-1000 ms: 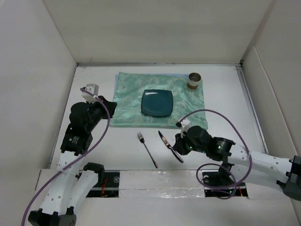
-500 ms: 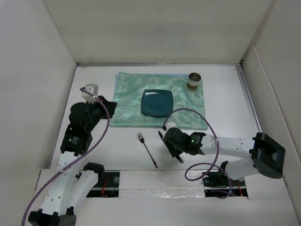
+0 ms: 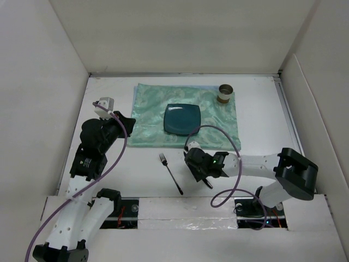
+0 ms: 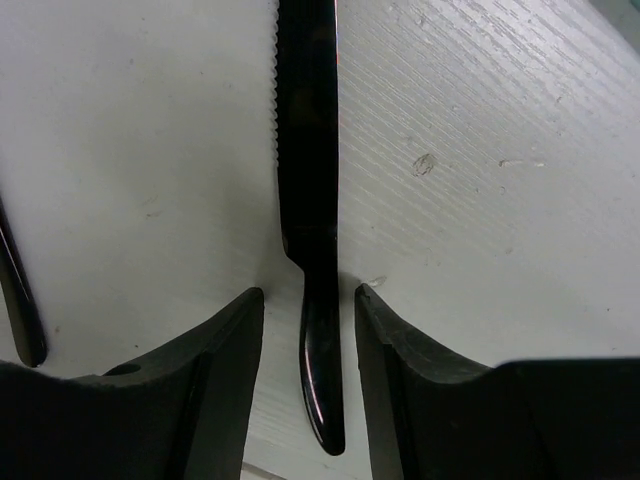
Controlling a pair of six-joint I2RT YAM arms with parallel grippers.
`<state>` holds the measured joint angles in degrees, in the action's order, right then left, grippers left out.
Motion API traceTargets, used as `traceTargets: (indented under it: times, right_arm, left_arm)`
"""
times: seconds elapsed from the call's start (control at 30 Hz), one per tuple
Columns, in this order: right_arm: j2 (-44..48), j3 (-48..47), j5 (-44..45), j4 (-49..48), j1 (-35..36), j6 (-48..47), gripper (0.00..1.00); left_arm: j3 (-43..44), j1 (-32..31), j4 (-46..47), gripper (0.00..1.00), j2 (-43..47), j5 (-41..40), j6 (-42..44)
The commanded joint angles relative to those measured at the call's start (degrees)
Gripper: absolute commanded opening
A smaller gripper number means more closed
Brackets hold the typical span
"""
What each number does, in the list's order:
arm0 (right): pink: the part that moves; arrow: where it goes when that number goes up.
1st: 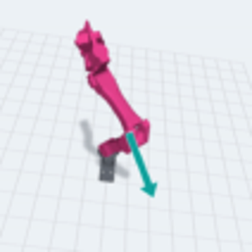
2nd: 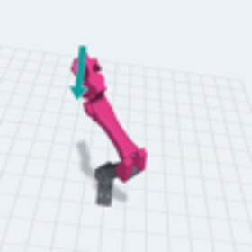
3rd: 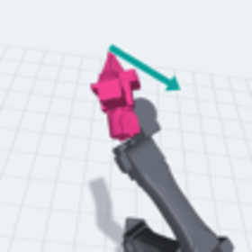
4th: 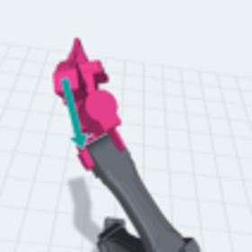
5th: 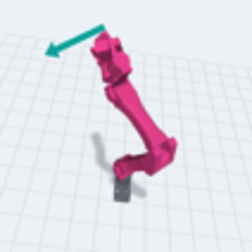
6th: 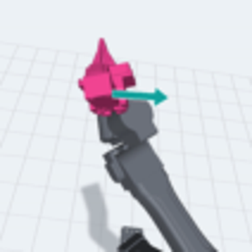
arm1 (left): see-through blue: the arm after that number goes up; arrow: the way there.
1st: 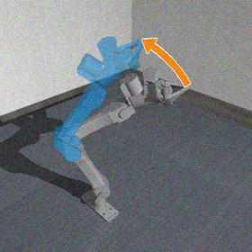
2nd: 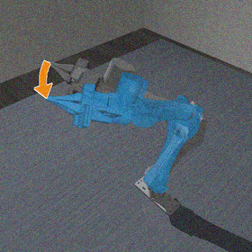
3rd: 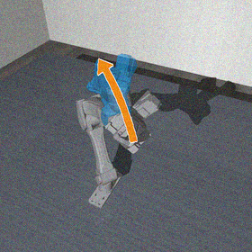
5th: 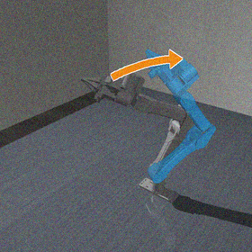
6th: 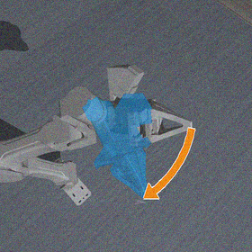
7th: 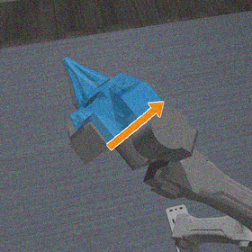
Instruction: Set the dinner table for one person
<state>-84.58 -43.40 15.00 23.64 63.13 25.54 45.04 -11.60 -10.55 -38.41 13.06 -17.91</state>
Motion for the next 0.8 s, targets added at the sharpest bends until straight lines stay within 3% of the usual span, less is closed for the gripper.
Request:
traceTargets:
  times: [0.0, 0.47, 0.6, 0.77]
  right_arm:
    - [-2.3, -1.6, 0.7, -0.8, 0.6, 1.1, 0.47]
    - [-2.9, 2.4, -1.0, -3.7, 1.1, 4.9, 0.19]
    - [-1.6, 2.0, 0.5, -2.3, 2.4, 6.4, 0.0]
    - [4.5, 1.1, 3.4, -0.1, 5.7, 9.3, 0.0]
  left_arm:
    - [2.3, 0.2, 2.1, 0.11, 0.9, 0.2, 0.2]
    - [2.4, 0.2, 2.1, 0.1, 1.9, -0.6, 0.4]
    - [2.5, 0.2, 2.1, 0.11, 2.0, -0.8, 0.4]
    - [2.4, 0.2, 2.1, 0.1, 1.9, -0.8, 0.4]
